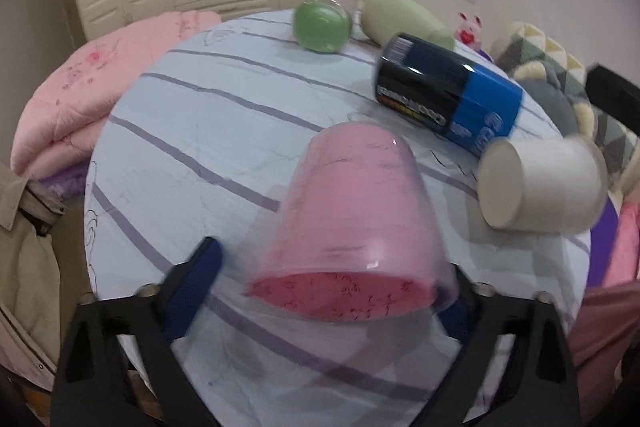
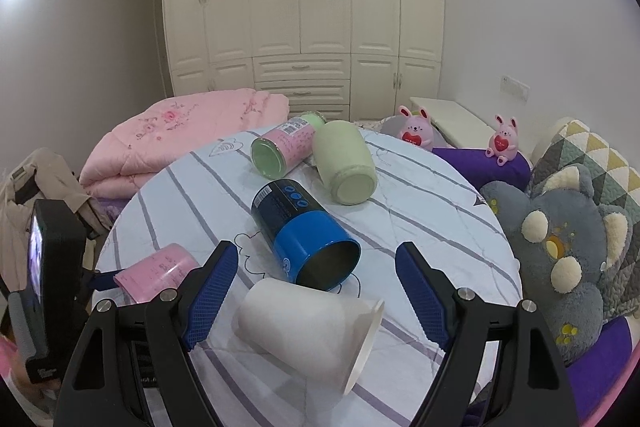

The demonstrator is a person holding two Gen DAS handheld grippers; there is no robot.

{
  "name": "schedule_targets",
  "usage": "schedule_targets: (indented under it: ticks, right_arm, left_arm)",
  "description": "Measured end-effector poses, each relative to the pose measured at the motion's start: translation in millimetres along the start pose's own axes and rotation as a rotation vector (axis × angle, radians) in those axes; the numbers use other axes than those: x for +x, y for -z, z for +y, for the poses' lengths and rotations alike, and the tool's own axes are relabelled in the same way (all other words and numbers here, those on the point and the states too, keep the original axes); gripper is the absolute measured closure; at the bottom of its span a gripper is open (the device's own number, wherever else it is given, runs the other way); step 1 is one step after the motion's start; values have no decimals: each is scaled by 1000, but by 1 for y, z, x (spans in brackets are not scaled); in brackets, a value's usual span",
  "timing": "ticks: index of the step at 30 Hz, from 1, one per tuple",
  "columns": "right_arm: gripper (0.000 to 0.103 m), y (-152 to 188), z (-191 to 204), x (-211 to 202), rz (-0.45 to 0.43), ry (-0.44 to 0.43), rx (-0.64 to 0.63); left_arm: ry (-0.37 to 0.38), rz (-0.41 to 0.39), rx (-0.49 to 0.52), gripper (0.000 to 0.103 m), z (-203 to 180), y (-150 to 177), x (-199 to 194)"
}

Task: Flip cup upright
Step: 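Move the left gripper down to the upside-down pink cup and close on it, then lift the pink cup with the left gripper and rotate it rim-up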

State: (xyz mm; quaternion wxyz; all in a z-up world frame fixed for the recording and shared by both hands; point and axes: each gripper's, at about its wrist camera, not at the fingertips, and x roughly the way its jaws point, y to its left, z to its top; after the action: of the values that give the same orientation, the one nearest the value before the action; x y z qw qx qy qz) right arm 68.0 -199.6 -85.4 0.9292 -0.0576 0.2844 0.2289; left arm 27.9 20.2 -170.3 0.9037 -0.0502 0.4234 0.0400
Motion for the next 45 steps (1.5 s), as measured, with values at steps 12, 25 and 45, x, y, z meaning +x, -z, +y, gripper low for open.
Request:
schedule_targets:
  ticks: [12,25,45]
  right_arm:
    - [21,-3,6,6,-1,18,-8]
    - [21,-10,19,30,34,43,-6]
    - [21,-4,84,85,145,-181,237]
  left_arm:
    - [16,-15,-89,33,8,-32,25]
    - [37,-2,-36,7,3,-37,27]
    - [44,-65,-33,4,89,5,-27]
